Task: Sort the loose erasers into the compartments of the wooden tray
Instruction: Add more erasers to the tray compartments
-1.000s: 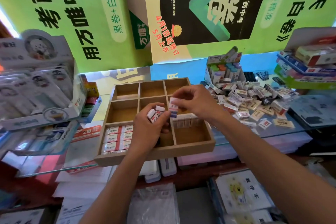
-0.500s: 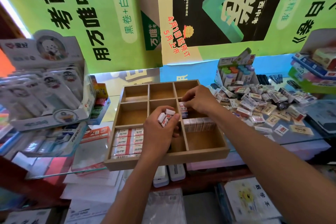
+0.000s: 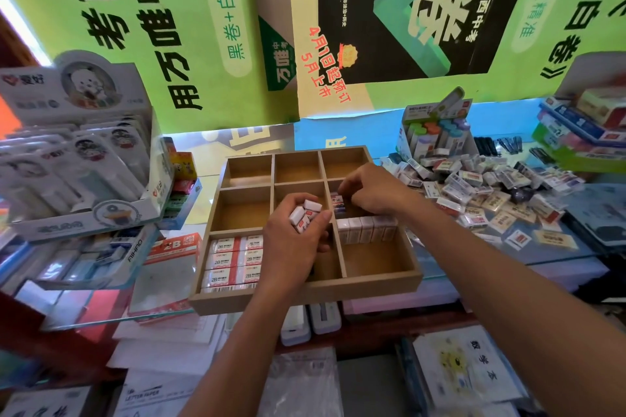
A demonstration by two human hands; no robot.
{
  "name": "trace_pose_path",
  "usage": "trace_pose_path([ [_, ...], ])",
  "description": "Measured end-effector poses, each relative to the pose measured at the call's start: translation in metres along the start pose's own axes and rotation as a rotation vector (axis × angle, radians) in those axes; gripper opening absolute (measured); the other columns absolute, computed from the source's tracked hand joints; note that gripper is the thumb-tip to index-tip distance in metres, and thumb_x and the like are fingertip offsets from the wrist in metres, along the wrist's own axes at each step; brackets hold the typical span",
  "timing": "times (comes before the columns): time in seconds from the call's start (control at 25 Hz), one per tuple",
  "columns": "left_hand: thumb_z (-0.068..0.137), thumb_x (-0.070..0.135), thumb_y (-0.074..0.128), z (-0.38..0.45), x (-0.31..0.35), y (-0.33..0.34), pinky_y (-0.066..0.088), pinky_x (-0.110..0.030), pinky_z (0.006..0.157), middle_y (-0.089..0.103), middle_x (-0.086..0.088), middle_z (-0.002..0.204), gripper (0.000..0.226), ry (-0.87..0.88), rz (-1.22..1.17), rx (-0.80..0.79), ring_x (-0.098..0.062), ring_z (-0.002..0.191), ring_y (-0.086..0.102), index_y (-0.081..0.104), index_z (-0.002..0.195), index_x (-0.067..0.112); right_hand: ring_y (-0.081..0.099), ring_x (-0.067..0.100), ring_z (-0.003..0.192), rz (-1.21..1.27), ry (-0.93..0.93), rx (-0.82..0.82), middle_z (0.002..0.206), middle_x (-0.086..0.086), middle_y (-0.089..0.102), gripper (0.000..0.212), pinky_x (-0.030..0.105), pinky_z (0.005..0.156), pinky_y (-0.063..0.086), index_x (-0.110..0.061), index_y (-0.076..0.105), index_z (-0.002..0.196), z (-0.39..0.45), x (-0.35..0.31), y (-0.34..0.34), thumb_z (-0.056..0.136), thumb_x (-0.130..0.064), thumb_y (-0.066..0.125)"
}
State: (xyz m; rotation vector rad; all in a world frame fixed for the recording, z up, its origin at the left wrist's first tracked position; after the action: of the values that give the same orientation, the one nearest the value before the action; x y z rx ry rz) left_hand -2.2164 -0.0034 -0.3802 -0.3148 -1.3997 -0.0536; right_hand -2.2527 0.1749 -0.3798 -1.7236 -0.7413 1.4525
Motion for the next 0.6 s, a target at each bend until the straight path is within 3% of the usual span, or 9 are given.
trace_pose_path([
  [0.04, 0.090, 0.020, 0.069, 0.000, 0.000, 0.000, 0.053, -0.015, 0.056, 0.063, 0.008, 0.100, 0.025, -0.008, -0.006, 0.006, -0.008, 0.082, 0.069, 0.056, 0.109, 0.029, 0.062, 0.018, 0.103, 0.005, -0.024, 0.074, 0.113, 0.003, 0.070, 0.032, 0.029, 0.088, 0.051, -0.016, 0.073, 0.110, -0.003, -0.005, -0.006, 0.087, 0.001, 0.057],
  [0.12, 0.089, 0.019, 0.071, 0.000, 0.000, -0.002, 0.053, -0.014, 0.057, 0.060, 0.012, 0.103, 0.034, -0.018, -0.019, 0.008, -0.006, 0.085, 0.068, 0.052, 0.114, 0.031, 0.067, 0.019, 0.101, 0.303, -0.086, 0.109, 0.106, 0.001, 0.072, 0.026, 0.029, 0.081, 0.056, -0.015, 0.072, 0.108, -0.013, -0.015, -0.011, 0.088, -0.002, 0.063],
  [0.2, 0.089, 0.018, 0.071, -0.001, 0.002, -0.001, 0.054, -0.015, 0.059, 0.057, 0.013, 0.109, 0.040, -0.014, -0.031, -0.026, -0.006, 0.088, 0.066, 0.048, 0.120, 0.032, 0.068, 0.018, 0.098, 0.604, -0.159, -0.086, 0.102, -0.001, 0.073, 0.021, 0.027, 0.077, 0.058, -0.016, 0.072, 0.108, -0.028, -0.030, 0.000, 0.089, -0.009, 0.069],
  [0.32, 0.091, 0.019, 0.069, -0.001, 0.004, 0.004, 0.056, -0.017, 0.062, 0.053, 0.010, 0.121, 0.048, 0.005, -0.014, -0.090, -0.014, 0.096, 0.066, 0.044, 0.129, 0.033, 0.070, 0.018, 0.093, 0.550, -0.226, -0.199, 0.097, -0.004, 0.075, 0.018, 0.033, 0.081, 0.057, -0.017, 0.073, 0.104, -0.041, -0.040, 0.009, 0.086, -0.019, 0.075],
  [0.48, 0.093, 0.016, 0.066, 0.000, 0.001, 0.001, 0.056, -0.018, 0.064, 0.058, 0.006, 0.119, 0.044, -0.006, -0.017, -0.057, -0.015, 0.093, 0.070, 0.045, 0.127, 0.033, 0.072, 0.021, 0.090, 0.705, -0.140, -0.084, 0.101, 0.006, 0.073, 0.009, 0.037, 0.078, 0.060, -0.017, 0.068, 0.100, -0.033, -0.026, 0.001, 0.092, -0.013, 0.067],
  [0.56, 0.095, 0.013, 0.062, 0.000, -0.002, 0.000, 0.056, -0.017, 0.064, 0.066, 0.004, 0.108, 0.036, -0.022, -0.040, -0.032, -0.010, 0.087, 0.072, 0.047, 0.124, 0.030, 0.071, 0.024, 0.087, 0.831, -0.051, 0.050, 0.101, 0.008, 0.072, 0.010, 0.033, 0.071, 0.061, -0.017, 0.069, 0.101, -0.028, -0.009, -0.016, 0.093, -0.012, 0.065],
  [0.6, 0.096, 0.012, 0.061, 0.001, -0.003, 0.000, 0.056, -0.017, 0.064, 0.068, 0.004, 0.102, 0.034, -0.026, -0.040, -0.022, -0.008, 0.085, 0.072, 0.047, 0.123, 0.029, 0.070, 0.022, 0.089, 0.763, -0.006, 0.140, 0.103, 0.006, 0.071, 0.012, 0.031, 0.071, 0.060, -0.017, 0.070, 0.102, -0.025, 0.003, -0.026, 0.093, -0.012, 0.064],
])
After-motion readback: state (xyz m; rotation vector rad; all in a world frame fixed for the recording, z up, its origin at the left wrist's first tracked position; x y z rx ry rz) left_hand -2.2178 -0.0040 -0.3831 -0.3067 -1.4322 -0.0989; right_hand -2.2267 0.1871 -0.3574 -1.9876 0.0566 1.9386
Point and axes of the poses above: each hand's wrist, its own z-axis towards the middle knuckle, its own y-axis out of the palm, x = y × z, the point moved 9 cm from there along z, towards the middle knuckle
